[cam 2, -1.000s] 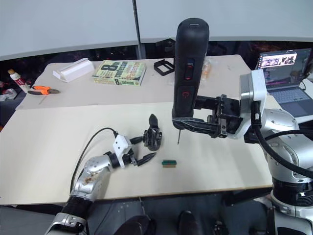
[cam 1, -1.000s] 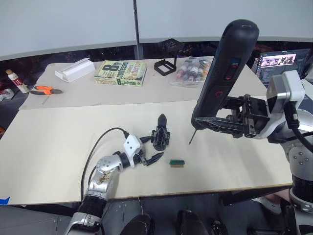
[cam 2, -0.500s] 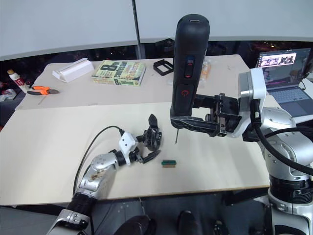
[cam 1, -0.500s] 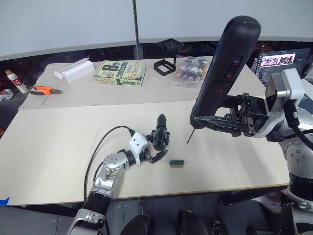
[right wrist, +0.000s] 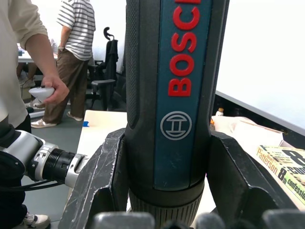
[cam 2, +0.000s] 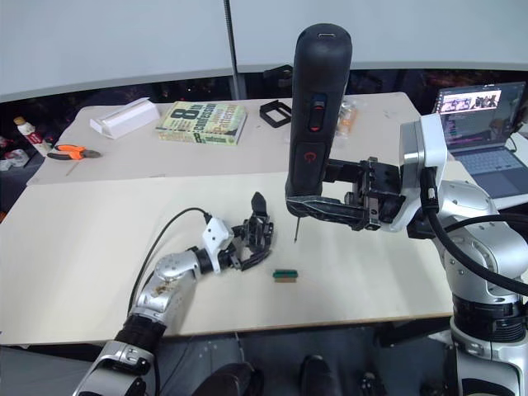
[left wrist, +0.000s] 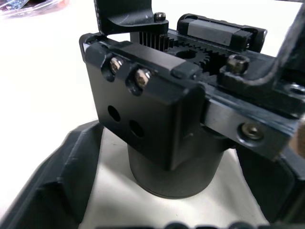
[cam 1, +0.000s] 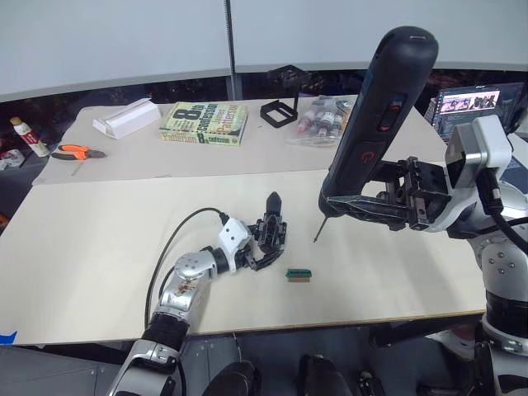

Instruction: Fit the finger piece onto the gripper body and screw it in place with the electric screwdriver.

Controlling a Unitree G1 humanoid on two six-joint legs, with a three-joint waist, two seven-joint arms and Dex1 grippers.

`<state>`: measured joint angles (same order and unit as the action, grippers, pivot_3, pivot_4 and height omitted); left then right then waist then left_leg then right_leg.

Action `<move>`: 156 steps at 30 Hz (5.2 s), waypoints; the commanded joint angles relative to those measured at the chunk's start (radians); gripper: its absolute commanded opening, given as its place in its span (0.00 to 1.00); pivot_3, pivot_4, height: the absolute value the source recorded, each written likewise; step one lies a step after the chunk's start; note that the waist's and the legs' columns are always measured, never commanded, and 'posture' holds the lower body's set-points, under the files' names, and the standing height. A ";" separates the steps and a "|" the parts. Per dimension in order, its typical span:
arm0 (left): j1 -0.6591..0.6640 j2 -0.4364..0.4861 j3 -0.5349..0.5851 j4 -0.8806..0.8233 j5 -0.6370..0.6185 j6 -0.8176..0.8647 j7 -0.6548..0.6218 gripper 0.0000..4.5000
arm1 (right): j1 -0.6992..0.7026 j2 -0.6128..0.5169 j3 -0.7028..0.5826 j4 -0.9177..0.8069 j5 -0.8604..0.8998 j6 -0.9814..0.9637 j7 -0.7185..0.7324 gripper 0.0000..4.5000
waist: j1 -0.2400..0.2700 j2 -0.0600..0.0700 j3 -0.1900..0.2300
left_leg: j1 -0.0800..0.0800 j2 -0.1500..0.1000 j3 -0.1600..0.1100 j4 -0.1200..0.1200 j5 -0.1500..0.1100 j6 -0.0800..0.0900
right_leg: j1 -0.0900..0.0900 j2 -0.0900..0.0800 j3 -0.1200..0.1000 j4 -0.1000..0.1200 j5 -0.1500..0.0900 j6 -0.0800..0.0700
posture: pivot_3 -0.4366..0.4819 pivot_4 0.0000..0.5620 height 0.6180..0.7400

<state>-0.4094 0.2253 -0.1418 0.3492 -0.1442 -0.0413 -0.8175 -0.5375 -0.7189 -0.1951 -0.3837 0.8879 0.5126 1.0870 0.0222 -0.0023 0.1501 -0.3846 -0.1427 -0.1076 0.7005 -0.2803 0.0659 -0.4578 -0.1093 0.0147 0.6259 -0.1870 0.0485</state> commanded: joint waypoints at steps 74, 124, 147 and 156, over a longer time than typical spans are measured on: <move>-0.015 -0.035 -0.021 0.049 0.004 -0.037 -0.043 0.51 | -0.343 0.315 0.319 0.202 -0.321 -0.038 -0.010 0.43 | -0.009 0.000 0.000 | 0.000 -0.001 0.000 0.001 0.000 0.000 | -0.001 0.002 -0.001 0.001 0.000 0.000 | 0.48 0.27 1.00; 0.002 -0.044 -0.022 0.037 0.002 -0.031 -0.032 0.51 | -0.233 0.363 0.323 0.235 -0.378 -0.059 -0.032 0.43 | -0.010 0.001 0.000 | 0.001 -0.001 0.000 0.001 0.000 0.000 | 0.000 0.002 -0.001 0.001 0.000 0.000 | 0.48 0.27 1.00; 0.001 -0.041 -0.009 0.033 0.002 -0.018 -0.034 0.51 | -0.135 0.353 0.358 0.336 -0.453 -0.166 -0.089 0.43 | -0.010 0.001 -0.004 | 0.010 -0.001 0.000 -0.004 0.000 0.000 | 0.006 0.003 0.000 0.001 0.000 0.000 | 0.48 0.27 1.00; -0.004 -0.041 -0.003 0.038 -0.001 -0.017 -0.035 0.51 | -0.115 0.347 0.397 0.335 -0.470 -0.110 -0.141 0.43 | -0.010 0.001 -0.007 | 0.012 -0.001 0.000 -0.005 0.000 0.000 | 0.007 0.003 0.000 0.000 0.000 0.000 | 0.48 0.27 1.00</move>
<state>-0.4224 0.1938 -0.1372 0.3989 -0.1245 -0.0555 -0.8368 -0.6916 -0.3507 0.1590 -0.1070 0.4927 0.3502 0.9747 0.0121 -0.0014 0.1429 -0.3722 -0.1439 -0.1077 0.6954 -0.2803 0.0657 -0.4504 -0.1059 0.0147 0.6262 -0.1868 0.0485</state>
